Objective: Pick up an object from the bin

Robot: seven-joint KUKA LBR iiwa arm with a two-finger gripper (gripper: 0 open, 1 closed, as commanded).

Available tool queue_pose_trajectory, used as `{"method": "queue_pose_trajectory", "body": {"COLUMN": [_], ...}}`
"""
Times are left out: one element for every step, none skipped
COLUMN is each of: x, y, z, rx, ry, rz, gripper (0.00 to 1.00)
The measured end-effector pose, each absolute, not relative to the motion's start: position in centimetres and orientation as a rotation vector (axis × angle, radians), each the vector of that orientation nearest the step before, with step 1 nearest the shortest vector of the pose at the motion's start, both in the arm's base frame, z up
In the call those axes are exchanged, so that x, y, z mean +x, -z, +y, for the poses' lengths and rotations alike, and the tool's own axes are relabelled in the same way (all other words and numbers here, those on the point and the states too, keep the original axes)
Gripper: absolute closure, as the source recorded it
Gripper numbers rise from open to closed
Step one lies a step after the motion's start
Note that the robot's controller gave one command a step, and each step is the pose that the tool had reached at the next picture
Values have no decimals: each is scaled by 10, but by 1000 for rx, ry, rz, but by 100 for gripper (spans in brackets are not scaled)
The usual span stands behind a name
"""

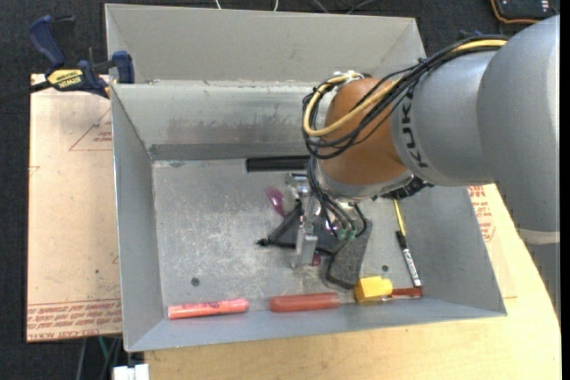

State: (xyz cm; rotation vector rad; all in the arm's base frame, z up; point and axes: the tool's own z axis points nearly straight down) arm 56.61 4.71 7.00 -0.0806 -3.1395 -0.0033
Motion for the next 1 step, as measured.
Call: {"method": "queue_pose_trajectory", "body": {"x": [595], "y": [-71], "z": [43], "rx": [619], "ry": [6], "rz": [-3098], "gripper": [0]}}
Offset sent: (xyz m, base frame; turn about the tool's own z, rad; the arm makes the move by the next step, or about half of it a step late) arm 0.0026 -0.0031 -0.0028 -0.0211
